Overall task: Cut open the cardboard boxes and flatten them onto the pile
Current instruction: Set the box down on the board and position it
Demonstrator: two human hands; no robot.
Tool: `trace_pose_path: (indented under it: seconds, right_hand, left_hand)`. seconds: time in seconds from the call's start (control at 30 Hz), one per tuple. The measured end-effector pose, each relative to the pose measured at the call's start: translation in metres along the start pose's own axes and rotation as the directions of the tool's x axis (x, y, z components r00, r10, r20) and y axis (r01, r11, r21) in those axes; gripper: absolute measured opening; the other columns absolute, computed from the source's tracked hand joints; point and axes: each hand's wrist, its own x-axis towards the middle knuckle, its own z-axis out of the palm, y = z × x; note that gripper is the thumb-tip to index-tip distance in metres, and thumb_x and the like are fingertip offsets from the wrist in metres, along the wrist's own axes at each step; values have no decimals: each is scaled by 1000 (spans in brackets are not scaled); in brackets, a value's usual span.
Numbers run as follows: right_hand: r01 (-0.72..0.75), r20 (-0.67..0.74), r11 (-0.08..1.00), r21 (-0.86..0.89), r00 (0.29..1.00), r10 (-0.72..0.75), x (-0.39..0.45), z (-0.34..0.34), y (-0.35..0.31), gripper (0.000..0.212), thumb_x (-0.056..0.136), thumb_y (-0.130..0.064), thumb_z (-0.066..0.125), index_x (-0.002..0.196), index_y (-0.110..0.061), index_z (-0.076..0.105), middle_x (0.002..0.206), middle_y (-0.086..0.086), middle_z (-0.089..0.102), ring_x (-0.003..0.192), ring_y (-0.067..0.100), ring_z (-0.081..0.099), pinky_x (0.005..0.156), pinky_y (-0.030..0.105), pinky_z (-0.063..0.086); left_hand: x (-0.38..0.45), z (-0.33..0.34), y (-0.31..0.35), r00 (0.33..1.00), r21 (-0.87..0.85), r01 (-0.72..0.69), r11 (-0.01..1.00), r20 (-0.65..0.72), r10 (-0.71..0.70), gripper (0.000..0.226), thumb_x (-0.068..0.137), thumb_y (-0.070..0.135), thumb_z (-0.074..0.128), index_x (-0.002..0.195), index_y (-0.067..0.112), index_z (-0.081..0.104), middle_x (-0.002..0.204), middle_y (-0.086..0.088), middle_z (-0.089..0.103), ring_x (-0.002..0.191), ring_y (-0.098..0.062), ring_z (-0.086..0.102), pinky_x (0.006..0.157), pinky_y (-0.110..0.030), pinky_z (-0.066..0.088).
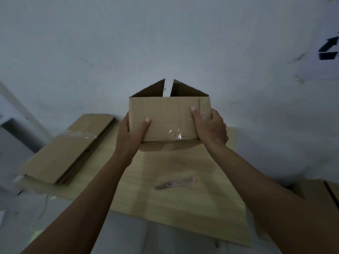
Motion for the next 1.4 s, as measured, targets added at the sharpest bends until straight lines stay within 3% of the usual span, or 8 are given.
trace_pose_path:
  seconds: [0.3, 0.43, 0.6, 0.73, 0.8, 0.9, 1.17, 1.4]
  right_hand:
    - [101, 83, 988, 114, 990, -111, 22, 118, -49, 44, 93, -57, 55, 129, -32, 57, 124, -7, 63, 102, 15, 55, 84, 33, 37]
    - [165, 224, 949, 267, 947, -228, 36, 168, -64, 72, 77, -75, 50, 140, -39, 54, 133, -17, 60, 120, 9, 56, 103, 43, 47]
    - [154, 389, 926, 343, 875, -289, 50, 218, -76, 89, 80, -67, 68, 156, -43, 28, 154, -11, 43, 136, 11, 46, 113, 39, 42]
    - [131, 248, 963, 237, 950, -190, 60, 250, -92, 82, 77, -77, 63, 145, -38, 41, 139, -12, 55, 123, 13, 56, 106, 43, 49]
    - [64, 130, 981, 184, 988, -88, 63, 265, -100, 80, 71, -86, 58, 133, -36, 46, 128, -12, 60, 114, 15, 60, 101, 48, 50]
    - [16, 15, 994, 110, 1000, -18, 64, 286, -106, 74, 67, -92, 52, 120, -41, 54, 121, -17, 63, 111, 12, 61, 100, 48, 50]
    - [1, -13, 969, 247, 1000, 2, 41, 328, -70, 39, 89, -34, 75, 125, -22, 65, 114, -17, 67, 99, -3, 64, 80, 19, 52]
    - [-119, 123, 966, 230, 988, 93, 47, 338, -49, 40, 97, -20, 61, 132, -40, 58, 117, -16, 71, 105, 8, 69, 89, 30, 56]
  left_hand:
    - [94, -98, -57, 991, -125, 115, 985, 85, -105, 67, 77, 54, 75, 136, 27, 58, 120, 4, 71, 109, -16, 68, 90, -36, 56]
    - [142, -139, -83, 987, -96, 136, 986, 104, -126, 79, 67, 64, 84, 131, 22, 64, 122, -2, 72, 114, -24, 68, 100, -51, 54]
    - [186, -162, -99, 991, -87, 131, 988, -9, -132, 67, 64, 63, 80, 119, 27, 69, 110, 10, 73, 98, -7, 71, 75, -21, 59]
    - [226, -173, -101, 995, -157, 97, 983, 41, -91, 53, 72, 61, 71, 116, 32, 69, 103, 16, 73, 97, -2, 69, 67, -12, 54]
    - [246, -181, -106, 986, -197, 53, 979, 168, -19, 37, 81, 50, 72, 115, 39, 65, 104, 17, 75, 100, -5, 70, 73, -17, 57]
    - [274, -194, -129, 954, -202, 22, 979, 297, 39, 54, 85, 29, 82, 133, 30, 57, 120, 8, 72, 109, -13, 70, 82, -32, 61]
    - [310, -203, -181, 947, -36, 152, 988, 291, -135, 55, 75, 53, 85, 122, 32, 66, 107, 18, 72, 89, 9, 68, 66, -10, 54]
    - [343, -176, -212, 830, -51, 384, 922, 456, -320, 48, 84, 54, 76, 123, 25, 70, 105, 12, 75, 83, 2, 72, 61, -14, 54]
